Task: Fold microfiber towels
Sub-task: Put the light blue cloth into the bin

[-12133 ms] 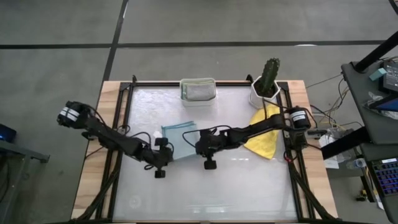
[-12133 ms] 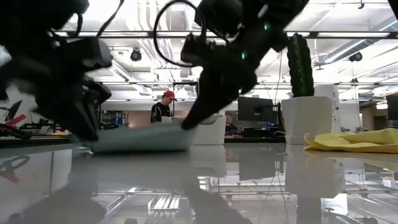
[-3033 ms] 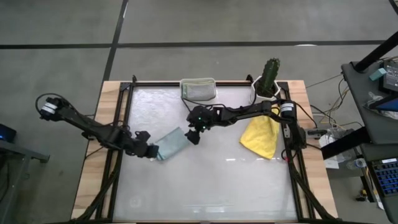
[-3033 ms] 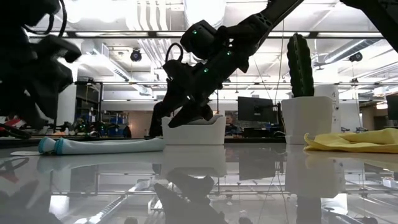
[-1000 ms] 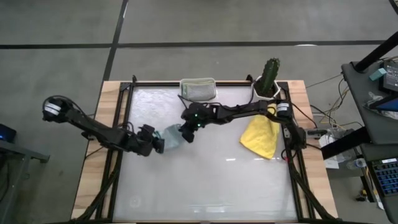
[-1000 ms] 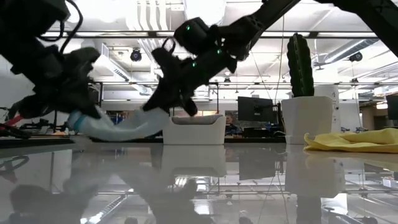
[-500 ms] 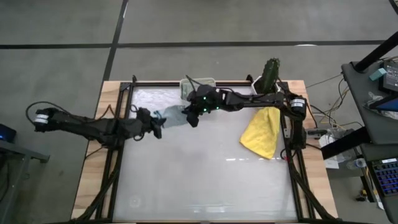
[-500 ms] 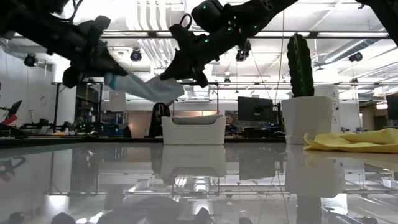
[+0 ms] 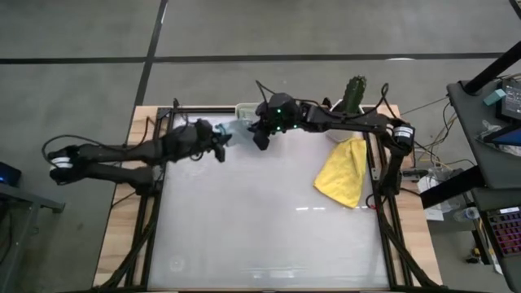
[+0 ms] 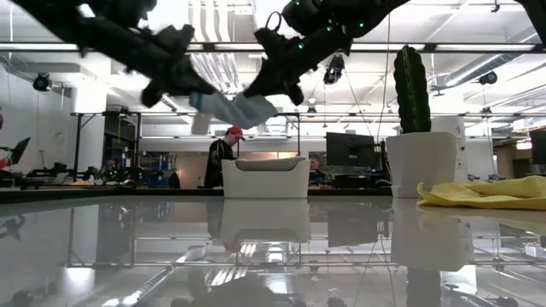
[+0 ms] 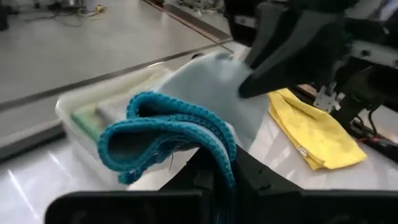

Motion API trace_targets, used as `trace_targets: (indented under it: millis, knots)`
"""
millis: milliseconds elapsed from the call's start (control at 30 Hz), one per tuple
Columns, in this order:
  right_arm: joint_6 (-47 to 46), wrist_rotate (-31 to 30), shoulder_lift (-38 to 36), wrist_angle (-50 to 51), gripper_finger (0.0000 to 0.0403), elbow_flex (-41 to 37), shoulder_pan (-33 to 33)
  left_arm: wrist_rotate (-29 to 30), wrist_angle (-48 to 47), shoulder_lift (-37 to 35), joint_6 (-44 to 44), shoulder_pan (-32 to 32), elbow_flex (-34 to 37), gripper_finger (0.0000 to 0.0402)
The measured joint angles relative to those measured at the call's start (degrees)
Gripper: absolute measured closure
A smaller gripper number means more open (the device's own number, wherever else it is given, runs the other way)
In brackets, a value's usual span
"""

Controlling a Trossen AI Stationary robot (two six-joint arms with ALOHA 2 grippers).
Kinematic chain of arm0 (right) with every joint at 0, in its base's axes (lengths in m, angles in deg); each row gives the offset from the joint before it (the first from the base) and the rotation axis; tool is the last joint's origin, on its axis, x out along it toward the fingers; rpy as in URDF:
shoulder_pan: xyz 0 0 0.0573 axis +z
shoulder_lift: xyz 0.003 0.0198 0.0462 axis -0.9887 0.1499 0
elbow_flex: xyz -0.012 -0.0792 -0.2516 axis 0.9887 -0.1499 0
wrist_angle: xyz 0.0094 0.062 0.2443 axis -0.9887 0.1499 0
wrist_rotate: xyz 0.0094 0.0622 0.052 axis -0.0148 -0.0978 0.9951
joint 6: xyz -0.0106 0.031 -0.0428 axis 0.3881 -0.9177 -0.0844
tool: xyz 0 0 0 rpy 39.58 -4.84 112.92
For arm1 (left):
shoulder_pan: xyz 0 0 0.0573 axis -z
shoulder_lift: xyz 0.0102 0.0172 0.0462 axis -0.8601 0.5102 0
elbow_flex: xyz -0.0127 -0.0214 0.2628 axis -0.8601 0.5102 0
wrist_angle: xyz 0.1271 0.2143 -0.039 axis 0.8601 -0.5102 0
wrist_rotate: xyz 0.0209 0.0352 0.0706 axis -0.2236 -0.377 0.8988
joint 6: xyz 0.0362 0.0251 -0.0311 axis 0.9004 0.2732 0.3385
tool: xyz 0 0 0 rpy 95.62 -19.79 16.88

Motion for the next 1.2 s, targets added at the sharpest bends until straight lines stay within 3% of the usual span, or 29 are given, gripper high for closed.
trace_targets:
  millis: [300,633,1000,1200]
  knots:
    - [2.6,-3.8,-1.1,5.5,0.0390,0.0,-4.8,-11.9,-0.6,15.2,9.6,-10.1,-12.3,0.0400]
    - [2.3,-4.1,-1.0,7.9,0.0390,-0.4,-10.5,-19.9,-0.6,29.0,12.9,-18.4,-20.2,0.0400]
    - [-0.3,-11.1,-0.9,7.7,0.0390,-3.0,-11.0,-23.5,-2.0,33.6,14.1,-21.5,-22.0,0.0397]
    - [-1.3,-14.4,-0.8,6.6,0.0390,-4.8,-11.0,-23.4,-1.8,33.6,14.0,-21.6,-22.1,0.0355]
